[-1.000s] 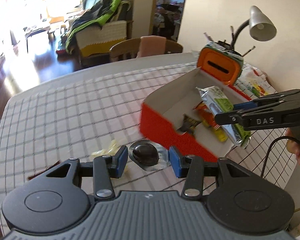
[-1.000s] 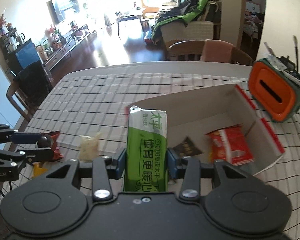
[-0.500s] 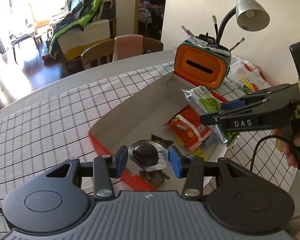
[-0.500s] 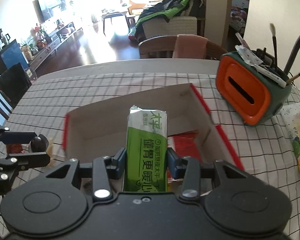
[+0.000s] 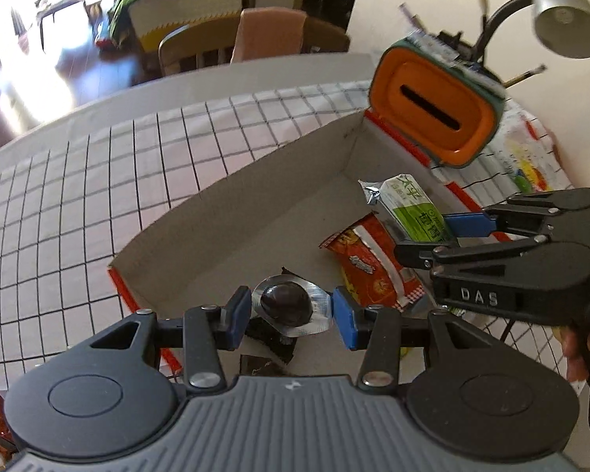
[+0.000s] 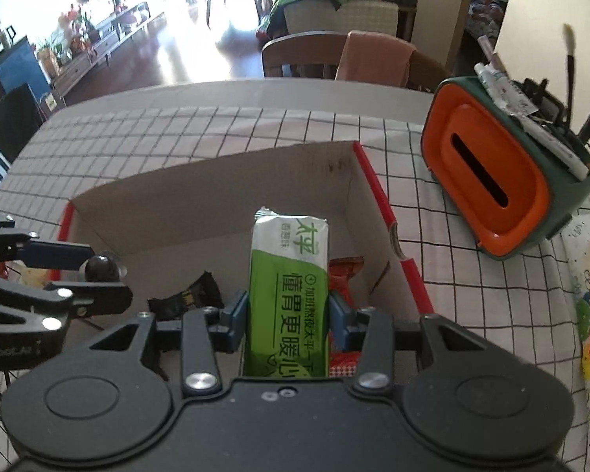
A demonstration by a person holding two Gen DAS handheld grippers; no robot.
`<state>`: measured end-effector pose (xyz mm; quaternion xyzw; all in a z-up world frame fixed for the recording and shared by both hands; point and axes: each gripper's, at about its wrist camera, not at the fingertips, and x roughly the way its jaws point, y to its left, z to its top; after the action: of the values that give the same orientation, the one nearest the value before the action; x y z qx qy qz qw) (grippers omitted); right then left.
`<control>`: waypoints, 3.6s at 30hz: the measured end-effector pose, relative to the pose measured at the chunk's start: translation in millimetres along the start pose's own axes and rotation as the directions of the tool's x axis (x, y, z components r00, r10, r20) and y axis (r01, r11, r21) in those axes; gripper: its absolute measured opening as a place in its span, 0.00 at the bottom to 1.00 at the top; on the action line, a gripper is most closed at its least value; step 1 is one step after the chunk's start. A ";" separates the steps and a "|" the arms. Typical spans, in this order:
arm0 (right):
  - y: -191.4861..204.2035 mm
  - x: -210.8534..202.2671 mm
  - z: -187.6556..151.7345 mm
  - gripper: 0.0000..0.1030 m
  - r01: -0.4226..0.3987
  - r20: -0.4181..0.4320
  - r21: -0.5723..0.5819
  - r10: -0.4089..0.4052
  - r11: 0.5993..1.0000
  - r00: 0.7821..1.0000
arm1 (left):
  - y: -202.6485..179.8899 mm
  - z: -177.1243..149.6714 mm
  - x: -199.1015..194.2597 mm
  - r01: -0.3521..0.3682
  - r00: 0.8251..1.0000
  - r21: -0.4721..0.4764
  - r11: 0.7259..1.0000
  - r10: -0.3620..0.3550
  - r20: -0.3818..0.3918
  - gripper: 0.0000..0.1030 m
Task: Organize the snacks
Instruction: 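Carry the round candy with the left tool while the right tool lowers the green packet into the box, then open the right tool to release the green packet while the left tool drops the round candy into the box, then move both open tools out of the box back to the snack pile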
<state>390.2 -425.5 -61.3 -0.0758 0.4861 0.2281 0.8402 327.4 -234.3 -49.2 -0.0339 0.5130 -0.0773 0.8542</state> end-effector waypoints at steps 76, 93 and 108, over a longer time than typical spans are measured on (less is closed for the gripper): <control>109.4 -89.3 -18.7 0.79 -0.137 0.187 -0.042 0.142 0.990 0.972 | 79.2 -74.5 -121.4 0.010 0.957 -0.018 1.000 -0.005 0.289 0.72; 210.4 -81.3 -34.9 0.99 -0.219 0.252 -0.088 0.234 0.972 0.939 | 165.7 -146.0 -165.6 -0.053 0.933 -0.057 0.997 0.070 0.354 0.83; 270.6 -33.1 -47.5 1.00 -0.214 0.198 -0.015 0.213 0.977 0.957 | 277.2 -203.4 -165.4 -0.089 0.944 -0.138 0.986 0.128 0.304 0.91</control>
<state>215.4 -213.0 -32.1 0.0032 0.4060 0.3221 0.8552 98.6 70.9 -39.0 -0.0698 0.3767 0.0079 0.9237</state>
